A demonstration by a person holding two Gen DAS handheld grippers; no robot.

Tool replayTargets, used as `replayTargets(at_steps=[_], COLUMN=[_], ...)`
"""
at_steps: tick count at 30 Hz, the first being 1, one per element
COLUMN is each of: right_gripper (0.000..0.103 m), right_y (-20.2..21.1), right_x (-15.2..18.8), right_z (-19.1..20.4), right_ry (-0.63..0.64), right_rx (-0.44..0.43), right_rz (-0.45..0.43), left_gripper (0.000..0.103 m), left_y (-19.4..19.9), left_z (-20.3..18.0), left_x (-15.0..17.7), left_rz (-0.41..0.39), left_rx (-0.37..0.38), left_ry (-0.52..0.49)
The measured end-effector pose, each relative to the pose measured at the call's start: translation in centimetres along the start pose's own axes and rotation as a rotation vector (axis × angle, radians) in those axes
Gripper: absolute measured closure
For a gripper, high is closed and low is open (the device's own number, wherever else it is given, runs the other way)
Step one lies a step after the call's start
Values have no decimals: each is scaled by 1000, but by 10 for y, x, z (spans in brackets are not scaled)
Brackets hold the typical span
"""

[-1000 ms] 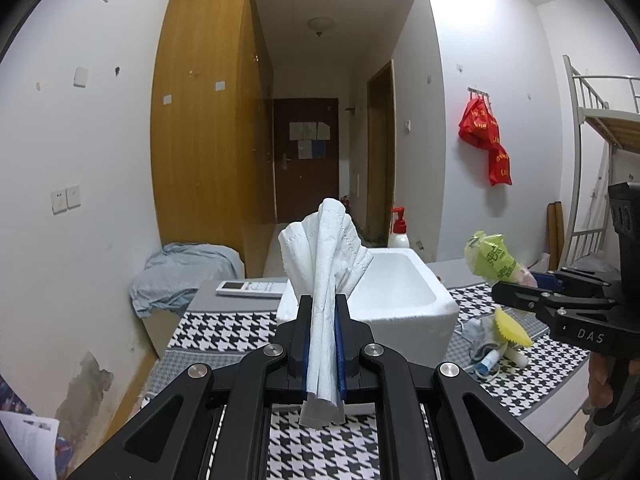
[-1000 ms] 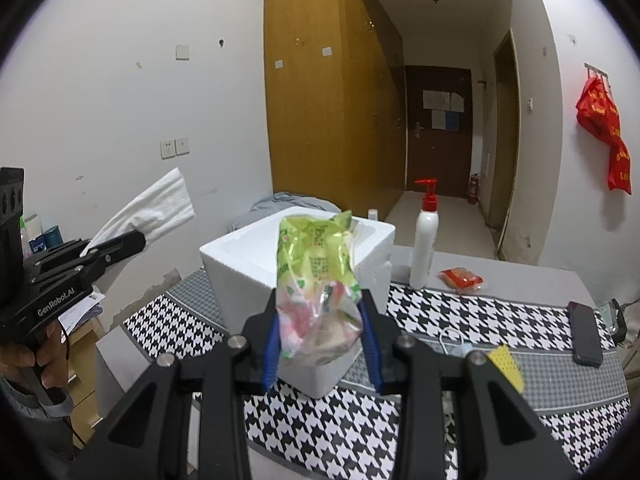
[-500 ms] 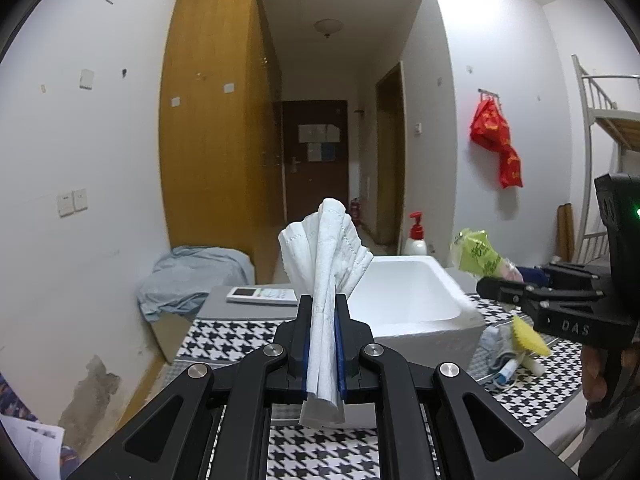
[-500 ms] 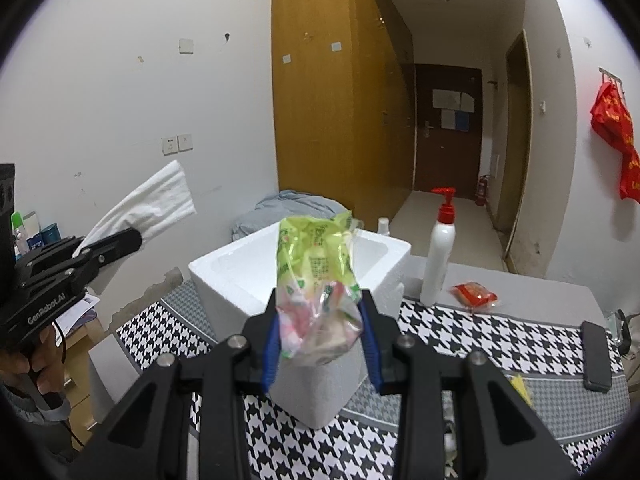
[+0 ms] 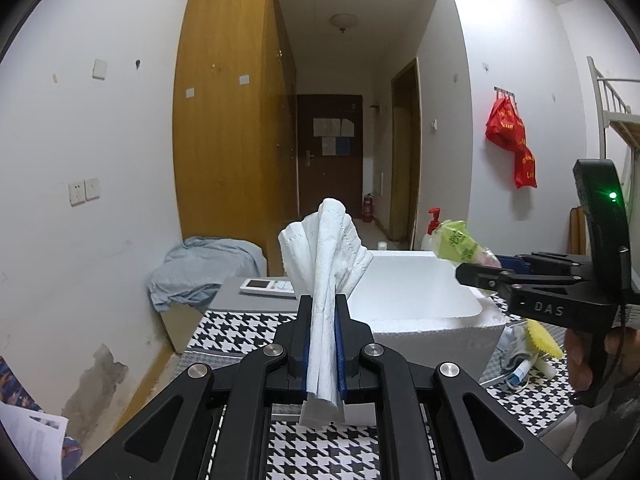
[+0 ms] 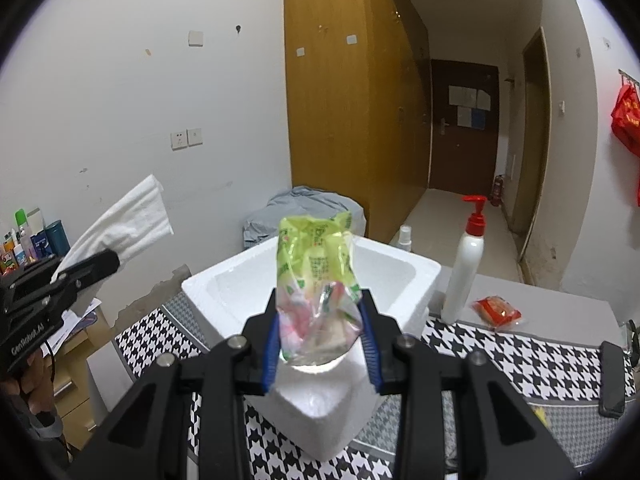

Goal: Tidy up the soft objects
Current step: 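Open the right tool to drop the snack bag into the foam box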

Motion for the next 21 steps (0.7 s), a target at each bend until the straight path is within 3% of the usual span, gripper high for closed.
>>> replayTargets(at_steps=[21], right_gripper=[63], right_y=[-44], right_x=[-7], right_z=[-1], right_ry=[-21], right_rx=[11], right_rz=[90], left_gripper=[93], left_y=[-18], left_z=[1], left_x=[-1], left_rz=[4], left_rx=[15], left_ry=[-10])
Point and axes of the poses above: each gripper's, at about its wrist camera, not at the fingertips, and y roughly against the way its jaws point, z to its left, x to its underside, the point moved 10 cm from there along -y, roughly the way its jaws point, and after that the axes turned 10 degrees about y, right-handed, at the moved point
